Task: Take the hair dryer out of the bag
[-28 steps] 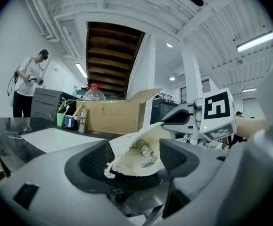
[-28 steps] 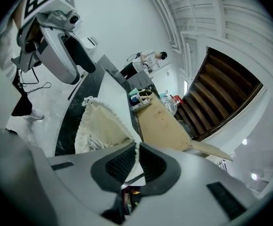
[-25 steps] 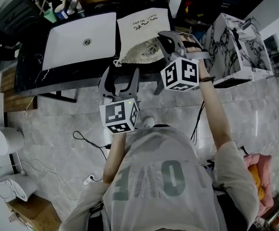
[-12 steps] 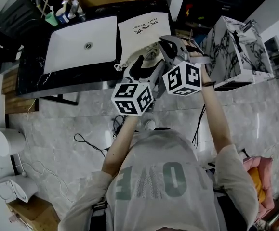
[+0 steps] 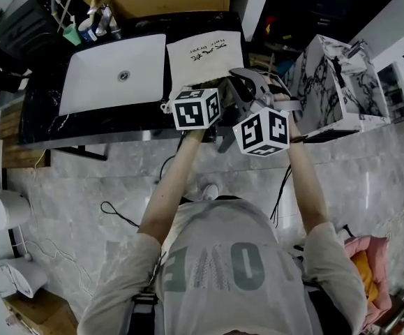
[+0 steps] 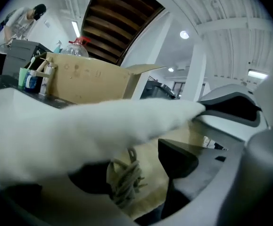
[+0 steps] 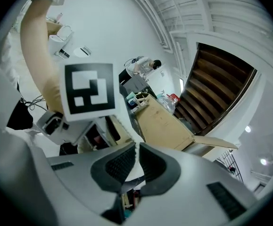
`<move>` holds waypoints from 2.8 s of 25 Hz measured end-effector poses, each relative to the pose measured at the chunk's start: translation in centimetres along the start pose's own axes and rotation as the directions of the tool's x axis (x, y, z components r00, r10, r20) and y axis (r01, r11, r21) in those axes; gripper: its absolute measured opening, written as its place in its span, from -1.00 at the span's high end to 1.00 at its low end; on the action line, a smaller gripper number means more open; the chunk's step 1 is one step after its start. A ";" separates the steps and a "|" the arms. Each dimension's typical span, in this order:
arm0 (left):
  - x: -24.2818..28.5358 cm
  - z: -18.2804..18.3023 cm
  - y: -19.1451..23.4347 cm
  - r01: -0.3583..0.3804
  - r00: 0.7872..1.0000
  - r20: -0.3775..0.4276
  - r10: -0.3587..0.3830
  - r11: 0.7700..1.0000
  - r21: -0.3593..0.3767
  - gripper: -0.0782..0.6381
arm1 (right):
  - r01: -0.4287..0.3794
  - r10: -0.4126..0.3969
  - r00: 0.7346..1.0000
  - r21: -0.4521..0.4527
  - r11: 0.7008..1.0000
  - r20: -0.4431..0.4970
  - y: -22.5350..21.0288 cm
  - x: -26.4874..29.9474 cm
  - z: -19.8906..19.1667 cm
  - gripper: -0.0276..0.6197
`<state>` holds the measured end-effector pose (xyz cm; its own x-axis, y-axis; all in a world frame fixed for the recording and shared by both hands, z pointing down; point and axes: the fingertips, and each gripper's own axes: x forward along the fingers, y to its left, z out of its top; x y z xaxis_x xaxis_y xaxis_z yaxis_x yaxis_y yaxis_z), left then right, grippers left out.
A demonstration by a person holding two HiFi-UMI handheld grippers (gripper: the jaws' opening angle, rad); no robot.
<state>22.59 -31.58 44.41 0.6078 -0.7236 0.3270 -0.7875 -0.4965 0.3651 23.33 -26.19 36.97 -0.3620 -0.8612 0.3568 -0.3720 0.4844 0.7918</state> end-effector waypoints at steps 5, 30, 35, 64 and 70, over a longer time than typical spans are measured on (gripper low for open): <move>2.9 0.4 2.3 -0.083 0.995 -0.062 0.082 0.997 -0.011 -0.11 | -0.006 0.006 1.000 0.024 1.000 -0.006 0.2 0.1 -0.5 0.76; 7.5 -4.5 2.7 -0.046 0.892 -0.445 0.077 0.996 0.080 -0.11 | 0.000 0.012 0.998 0.186 0.983 -0.067 1.5 0.6 -3.6 0.76; 7.4 -4.4 3.2 -0.043 0.896 -0.438 0.068 0.997 0.067 -0.05 | 0.008 0.005 0.998 0.187 0.982 -0.065 1.7 1.0 -3.2 0.76; -8.4 -10.0 -2.5 0.173 0.913 -0.392 -0.114 0.978 0.119 -0.04 | 0.036 -0.015 0.989 0.136 0.990 -0.150 1.0 1.8 -3.8 0.76; -14.1 -13.5 -4.0 0.229 0.901 -0.411 -0.139 0.957 0.177 -0.04 | 0.035 -0.015 0.989 0.134 0.990 -0.147 0.7 2.1 -3.9 0.77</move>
<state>18.57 -12.97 50.08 0.6993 -0.3860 0.6016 -0.6329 -0.7256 0.2700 25.62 -28.28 40.22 -0.2270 -0.8815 0.4141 -0.4959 0.4706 0.7298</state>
